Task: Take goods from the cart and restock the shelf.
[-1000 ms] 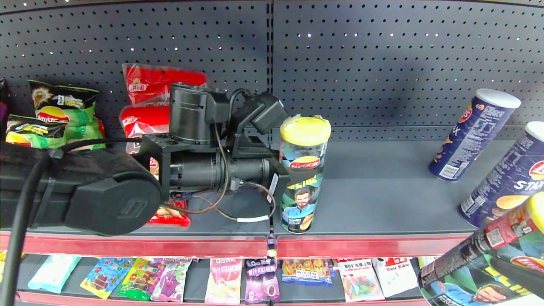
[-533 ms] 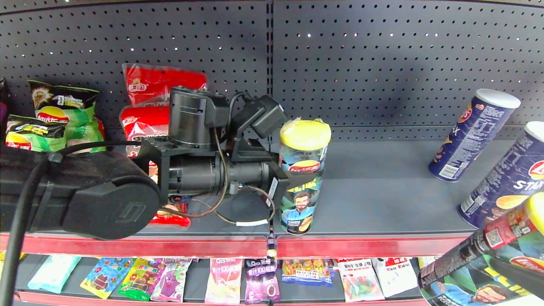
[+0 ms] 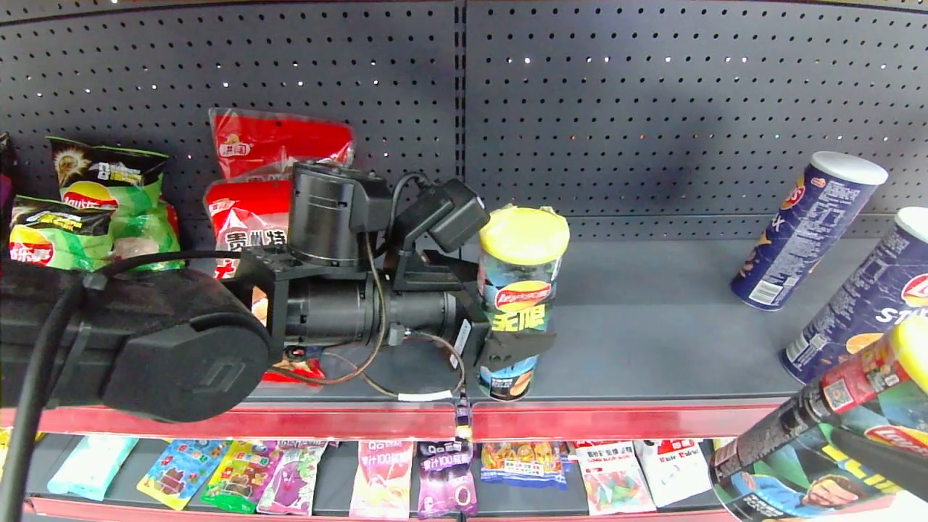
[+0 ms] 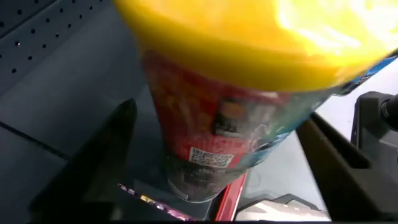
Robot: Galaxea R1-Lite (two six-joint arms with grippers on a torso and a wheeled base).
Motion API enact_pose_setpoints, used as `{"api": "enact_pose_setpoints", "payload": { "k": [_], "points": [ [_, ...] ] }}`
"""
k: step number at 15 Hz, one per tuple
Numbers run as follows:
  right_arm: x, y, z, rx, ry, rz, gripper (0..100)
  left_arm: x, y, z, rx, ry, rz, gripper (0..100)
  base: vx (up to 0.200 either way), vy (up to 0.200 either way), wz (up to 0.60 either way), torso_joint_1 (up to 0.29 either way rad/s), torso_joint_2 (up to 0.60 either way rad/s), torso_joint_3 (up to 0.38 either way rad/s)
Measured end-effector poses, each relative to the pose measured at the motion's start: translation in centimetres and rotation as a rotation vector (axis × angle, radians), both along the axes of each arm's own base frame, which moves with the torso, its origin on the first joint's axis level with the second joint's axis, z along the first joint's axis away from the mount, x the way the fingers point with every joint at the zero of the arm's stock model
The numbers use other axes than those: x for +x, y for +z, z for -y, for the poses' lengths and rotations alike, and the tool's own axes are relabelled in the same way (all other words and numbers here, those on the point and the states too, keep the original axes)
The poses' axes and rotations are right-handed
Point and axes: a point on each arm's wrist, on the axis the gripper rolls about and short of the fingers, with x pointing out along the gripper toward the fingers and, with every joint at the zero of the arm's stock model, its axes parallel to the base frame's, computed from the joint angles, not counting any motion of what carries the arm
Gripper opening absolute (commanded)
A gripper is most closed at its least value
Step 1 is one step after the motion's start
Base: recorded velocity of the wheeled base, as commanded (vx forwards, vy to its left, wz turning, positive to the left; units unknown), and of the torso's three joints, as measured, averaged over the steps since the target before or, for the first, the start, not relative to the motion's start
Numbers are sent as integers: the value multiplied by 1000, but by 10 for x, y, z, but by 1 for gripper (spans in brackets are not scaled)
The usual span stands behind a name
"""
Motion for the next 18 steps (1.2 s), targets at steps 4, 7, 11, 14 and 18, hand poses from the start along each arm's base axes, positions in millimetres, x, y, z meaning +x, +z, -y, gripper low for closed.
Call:
{"api": "enact_pose_setpoints", "payload": {
  "k": [4, 7, 11, 14, 18],
  "points": [
    [25, 23, -6, -1, 5, 2, 0, -12, -6, -16, 14, 16, -15, 100, 0, 0, 0, 0, 0, 0],
    [61, 44, -16, -6, 13, -9, 0, -29, -15, -42, 26, 78, -14, 100, 0, 0, 0, 0, 0, 0],
    [109, 65, -40, -9, 69, -21, 0, -59, -25, -76, 51, 131, -41, 100, 0, 0, 0, 0, 0, 0],
    [152, 72, -61, -11, 104, -12, 0, -79, -26, -93, 60, 197, -27, 100, 0, 0, 0, 0, 0, 0],
    [199, 78, -88, 6, 158, 30, 0, -92, -19, -103, 13, 242, -41, 100, 0, 0, 0, 0, 0, 0]
  ]
}}
